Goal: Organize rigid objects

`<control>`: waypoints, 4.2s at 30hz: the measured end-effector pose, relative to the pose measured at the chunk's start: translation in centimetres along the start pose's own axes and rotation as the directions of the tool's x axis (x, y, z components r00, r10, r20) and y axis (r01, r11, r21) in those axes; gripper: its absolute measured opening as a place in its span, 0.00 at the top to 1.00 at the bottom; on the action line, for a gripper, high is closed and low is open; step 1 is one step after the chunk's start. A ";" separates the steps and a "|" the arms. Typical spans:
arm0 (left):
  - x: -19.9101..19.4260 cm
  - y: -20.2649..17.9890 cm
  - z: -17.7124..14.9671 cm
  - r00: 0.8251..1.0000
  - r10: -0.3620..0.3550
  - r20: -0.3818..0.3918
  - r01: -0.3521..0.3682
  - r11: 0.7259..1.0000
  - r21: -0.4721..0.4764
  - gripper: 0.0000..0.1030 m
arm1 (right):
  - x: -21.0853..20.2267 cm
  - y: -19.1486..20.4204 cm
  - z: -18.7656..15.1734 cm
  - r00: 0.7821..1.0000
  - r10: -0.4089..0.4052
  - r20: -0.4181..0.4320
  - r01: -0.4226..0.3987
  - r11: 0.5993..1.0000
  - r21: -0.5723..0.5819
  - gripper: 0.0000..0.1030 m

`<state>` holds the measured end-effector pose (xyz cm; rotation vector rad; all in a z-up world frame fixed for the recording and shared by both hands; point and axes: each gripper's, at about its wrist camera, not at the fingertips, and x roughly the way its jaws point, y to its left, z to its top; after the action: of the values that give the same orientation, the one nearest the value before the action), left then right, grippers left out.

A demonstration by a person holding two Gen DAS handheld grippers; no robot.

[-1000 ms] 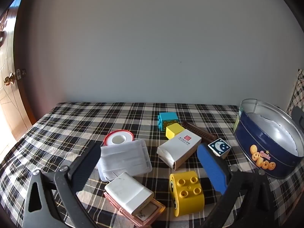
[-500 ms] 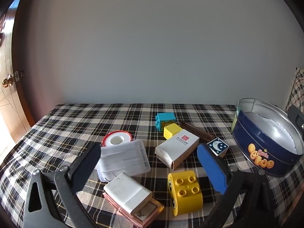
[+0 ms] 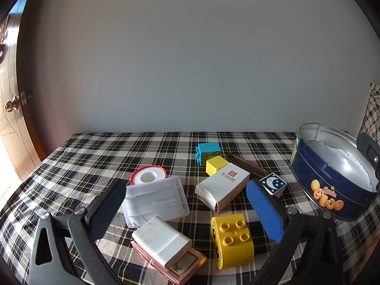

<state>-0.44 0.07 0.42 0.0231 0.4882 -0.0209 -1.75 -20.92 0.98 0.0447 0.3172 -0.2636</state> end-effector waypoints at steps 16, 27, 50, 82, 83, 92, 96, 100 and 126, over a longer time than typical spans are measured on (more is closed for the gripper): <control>-0.1 0.2 -0.2 1.000 0.002 0.003 -0.002 1.000 0.007 0.00 | 0.2 0.1 0.1 1.000 0.000 -0.009 0.000 1.000 0.001 0.01; -0.2 0.0 -0.3 1.000 0.002 0.003 -0.002 1.000 0.006 0.00 | 0.3 0.5 0.1 1.000 0.005 -0.010 -0.005 1.000 -0.011 0.01; 0.5 7.1 2.2 0.994 0.101 -0.031 -0.100 0.994 0.039 0.00 | 1.2 4.8 -1.3 0.934 0.292 -0.206 -0.309 0.949 -0.056 0.01; 2.5 4.1 -1.3 0.925 -0.214 -0.314 0.283 0.939 0.193 0.23 | 6.1 7.8 -4.7 0.761 0.329 -0.559 -0.436 0.898 -0.065 0.67; 2.7 4.1 -1.3 0.925 -0.209 -0.317 0.280 0.940 0.197 0.24 | 5.8 7.9 -4.6 0.767 0.325 -0.554 -0.436 0.896 -0.078 0.67; 2.5 4.1 -1.5 0.917 -0.224 -0.330 0.305 0.927 0.218 0.38 | 5.2 8.7 -4.6 0.783 0.327 -0.530 -0.442 0.891 -0.102 0.67; 2.5 4.8 -1.0 0.913 -0.256 -0.318 0.319 0.933 0.165 0.38 | 4.6 7.5 -3.9 0.794 0.345 -0.500 -0.435 0.898 -0.071 0.67; 1.7 5.0 -0.4 0.919 -0.291 -0.266 0.335 0.932 0.140 0.38 | 3.6 6.3 -2.5 0.816 0.391 -0.426 -0.446 0.895 -0.032 0.67; 5.1 7.5 -0.9 0.910 -0.219 -0.351 0.219 0.975 -0.041 0.42 | 3.6 5.5 -1.8 0.832 0.387 -0.397 -0.419 0.908 0.007 0.67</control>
<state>3.82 7.54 -2.60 -0.0301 0.8514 -0.2408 2.42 -16.37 -1.79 0.0841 0.7070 0.1875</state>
